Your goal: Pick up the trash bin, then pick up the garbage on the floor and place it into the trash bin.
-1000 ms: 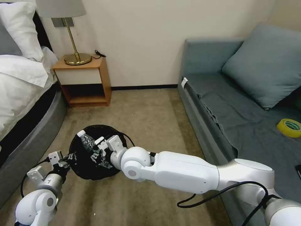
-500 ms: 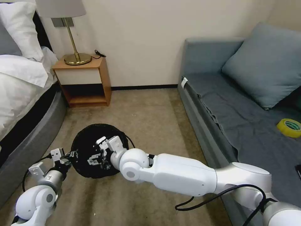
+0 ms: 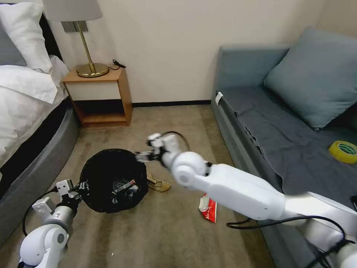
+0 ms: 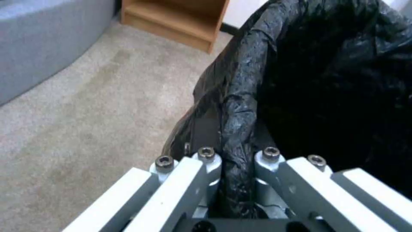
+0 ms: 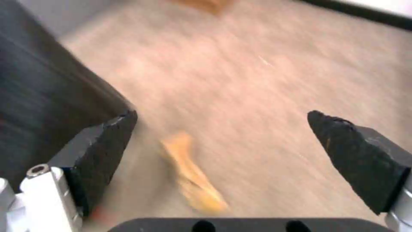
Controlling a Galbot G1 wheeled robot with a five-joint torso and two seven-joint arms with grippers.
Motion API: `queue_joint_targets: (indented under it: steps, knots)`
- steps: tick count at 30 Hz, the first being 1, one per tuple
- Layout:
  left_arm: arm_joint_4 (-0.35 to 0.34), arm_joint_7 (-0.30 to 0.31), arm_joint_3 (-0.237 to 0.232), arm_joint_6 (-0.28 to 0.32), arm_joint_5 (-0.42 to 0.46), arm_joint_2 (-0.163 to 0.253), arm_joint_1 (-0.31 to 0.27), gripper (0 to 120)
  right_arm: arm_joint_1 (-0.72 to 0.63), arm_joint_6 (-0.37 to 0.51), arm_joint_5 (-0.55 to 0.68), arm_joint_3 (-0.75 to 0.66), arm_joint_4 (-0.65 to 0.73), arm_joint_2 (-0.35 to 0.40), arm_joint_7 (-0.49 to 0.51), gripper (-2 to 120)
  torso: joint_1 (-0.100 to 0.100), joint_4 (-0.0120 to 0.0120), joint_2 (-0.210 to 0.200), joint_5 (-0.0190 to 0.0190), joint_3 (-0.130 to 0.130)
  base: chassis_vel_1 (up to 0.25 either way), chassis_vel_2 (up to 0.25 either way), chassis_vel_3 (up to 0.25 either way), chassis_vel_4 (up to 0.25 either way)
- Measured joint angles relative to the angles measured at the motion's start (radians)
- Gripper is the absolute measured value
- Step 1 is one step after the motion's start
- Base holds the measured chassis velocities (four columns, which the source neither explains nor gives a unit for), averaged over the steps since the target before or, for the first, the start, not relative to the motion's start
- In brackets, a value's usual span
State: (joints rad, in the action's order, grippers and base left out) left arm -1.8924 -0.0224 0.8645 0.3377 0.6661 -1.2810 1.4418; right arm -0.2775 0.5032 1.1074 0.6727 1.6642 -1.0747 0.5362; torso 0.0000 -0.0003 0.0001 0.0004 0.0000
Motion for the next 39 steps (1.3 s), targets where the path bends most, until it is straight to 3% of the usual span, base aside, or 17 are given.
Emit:
queue_joint_targets:
  steps: [5, 13, 17, 22, 29, 39]
  knots:
    - [-0.015, -0.005, 0.011, -0.005, 0.006, -0.008, 0.009, 4, -0.084, 0.021, -0.047, -0.01, -0.086, 0.06, -0.021, 100, 0.0, 0.0002, 0.0, 0.0001, 0.0, 0.0, 0.0, 0.0, 0.0]
    - [-0.012, -0.01, 0.02, -0.012, 0.016, -0.007, 0.016, 4, -0.168, 0.051, -0.062, -0.051, -0.178, 0.059, -0.015, 100, 0.0, 0.0, 0.0, 0.0, 0.0, 0.0, 0.0, 0.0, 0.0]
    - [0.002, -0.014, 0.023, -0.018, 0.023, 0.006, 0.022, 4, -0.223, 0.207, 0.163, -0.146, -0.24, -0.021, 0.182, 100, 0.0, 0.0003, 0.0, -0.0003, 0.0, 0.0, 0.0, 0.0, 0.0]
    - [0.014, -0.016, 0.023, -0.02, 0.027, 0.02, 0.019, 4, -0.232, 0.232, 0.25, -0.19, -0.3, -0.085, 0.272, 100, 0.0, 0.0004, 0.0, -0.0005, 0.0, 0.0, 0.0, 0.0, 0.0]
    - [0.026, -0.016, 0.026, -0.02, 0.032, 0.031, 0.014, 4, -0.246, 0.239, 0.2, -0.228, -0.408, -0.122, 0.248, 100, 0.0, 0.0003, 0.0, -0.0004, 0.0, 0.0, 0.0, 0.0, 0.0]
    - [0.052, -0.016, 0.022, -0.021, 0.029, 0.038, 0.001, 4, -0.268, 0.238, 0.068, -0.277, -0.542, -0.125, 0.138, 100, 0.0, 0.0002, 0.0, -0.0004, 0.0, 0.0, 0.0, 0.0, 0.0]
